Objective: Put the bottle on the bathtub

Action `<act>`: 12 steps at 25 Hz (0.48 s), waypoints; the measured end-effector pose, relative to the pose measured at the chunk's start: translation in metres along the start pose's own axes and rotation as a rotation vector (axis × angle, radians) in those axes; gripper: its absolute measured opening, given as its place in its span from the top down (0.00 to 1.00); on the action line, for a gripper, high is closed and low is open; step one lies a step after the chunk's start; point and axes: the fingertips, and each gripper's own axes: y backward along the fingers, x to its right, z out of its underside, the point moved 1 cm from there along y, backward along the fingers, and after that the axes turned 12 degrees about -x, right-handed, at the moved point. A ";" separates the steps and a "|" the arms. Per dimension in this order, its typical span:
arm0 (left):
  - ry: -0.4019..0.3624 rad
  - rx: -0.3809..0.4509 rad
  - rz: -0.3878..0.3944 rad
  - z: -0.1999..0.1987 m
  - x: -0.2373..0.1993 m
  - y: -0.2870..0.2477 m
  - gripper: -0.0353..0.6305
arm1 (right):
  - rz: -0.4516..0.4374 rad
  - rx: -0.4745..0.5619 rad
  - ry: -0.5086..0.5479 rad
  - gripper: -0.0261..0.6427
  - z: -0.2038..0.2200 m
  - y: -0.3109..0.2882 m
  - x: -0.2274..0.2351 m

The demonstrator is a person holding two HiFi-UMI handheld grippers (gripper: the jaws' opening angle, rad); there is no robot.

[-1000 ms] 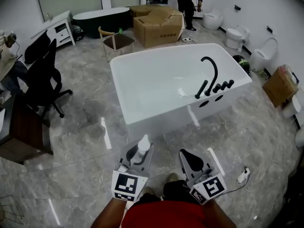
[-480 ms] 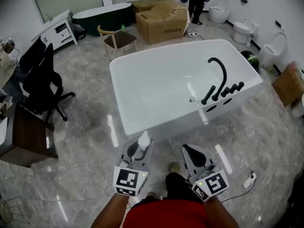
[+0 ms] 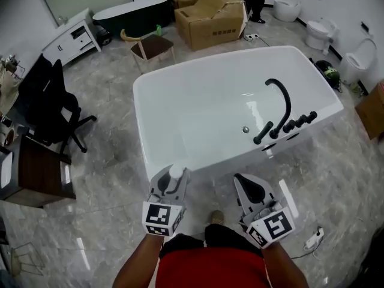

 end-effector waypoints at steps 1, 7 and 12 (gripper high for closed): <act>0.004 -0.008 -0.004 -0.001 0.001 -0.010 0.79 | -0.001 -0.003 0.001 0.95 0.000 -0.002 0.008; 0.011 -0.066 -0.027 0.013 -0.006 -0.060 0.79 | 0.014 -0.035 -0.026 0.95 0.006 -0.016 0.034; 0.000 -0.100 -0.012 0.033 -0.012 -0.097 0.79 | 0.058 -0.068 -0.051 0.95 0.017 -0.025 0.046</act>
